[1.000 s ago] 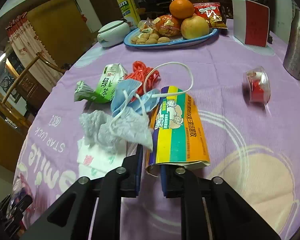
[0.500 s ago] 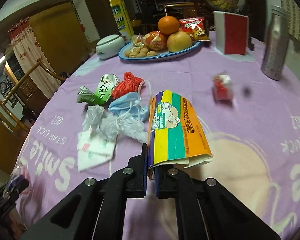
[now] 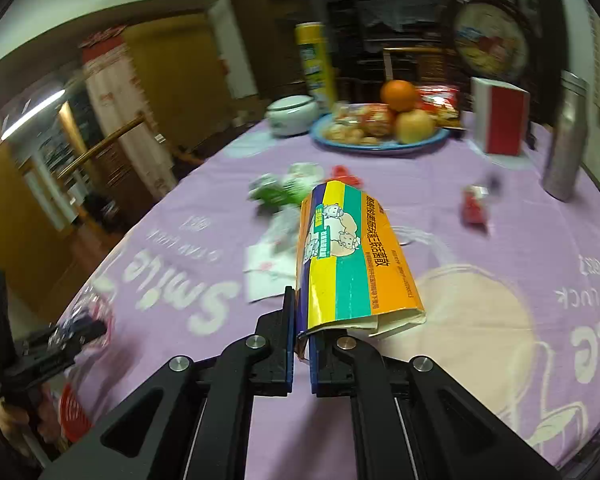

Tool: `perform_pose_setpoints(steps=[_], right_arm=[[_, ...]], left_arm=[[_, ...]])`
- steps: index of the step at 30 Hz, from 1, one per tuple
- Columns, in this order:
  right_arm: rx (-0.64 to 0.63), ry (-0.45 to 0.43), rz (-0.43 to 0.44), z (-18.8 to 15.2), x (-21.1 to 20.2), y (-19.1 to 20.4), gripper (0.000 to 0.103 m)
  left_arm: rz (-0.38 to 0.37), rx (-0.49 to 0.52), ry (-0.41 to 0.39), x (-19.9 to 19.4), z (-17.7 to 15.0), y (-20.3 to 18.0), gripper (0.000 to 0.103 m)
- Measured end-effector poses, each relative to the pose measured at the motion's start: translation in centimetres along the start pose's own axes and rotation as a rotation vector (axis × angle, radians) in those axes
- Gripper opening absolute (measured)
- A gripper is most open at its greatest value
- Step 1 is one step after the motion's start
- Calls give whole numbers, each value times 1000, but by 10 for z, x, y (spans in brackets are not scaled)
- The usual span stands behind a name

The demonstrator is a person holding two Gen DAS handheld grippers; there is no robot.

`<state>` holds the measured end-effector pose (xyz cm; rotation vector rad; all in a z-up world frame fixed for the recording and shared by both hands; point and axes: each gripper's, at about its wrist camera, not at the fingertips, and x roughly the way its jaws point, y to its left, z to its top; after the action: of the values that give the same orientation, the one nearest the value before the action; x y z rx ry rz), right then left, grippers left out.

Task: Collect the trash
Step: 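Carry the packet and the snack box in both tools over the red basket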

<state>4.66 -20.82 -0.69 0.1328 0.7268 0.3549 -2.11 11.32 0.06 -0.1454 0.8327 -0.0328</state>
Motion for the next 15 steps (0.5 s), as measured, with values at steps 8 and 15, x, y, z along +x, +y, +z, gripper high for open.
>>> perform_pose_setpoints(steps=[8,15], right_arm=[[-97,66,117,-23,11,57,6],[-213,109,237,-42,16,123,6]], left_arm=[[41,-46,-28,-29,-22,22,42],[117,-126,-56,-58,-43,61,42]])
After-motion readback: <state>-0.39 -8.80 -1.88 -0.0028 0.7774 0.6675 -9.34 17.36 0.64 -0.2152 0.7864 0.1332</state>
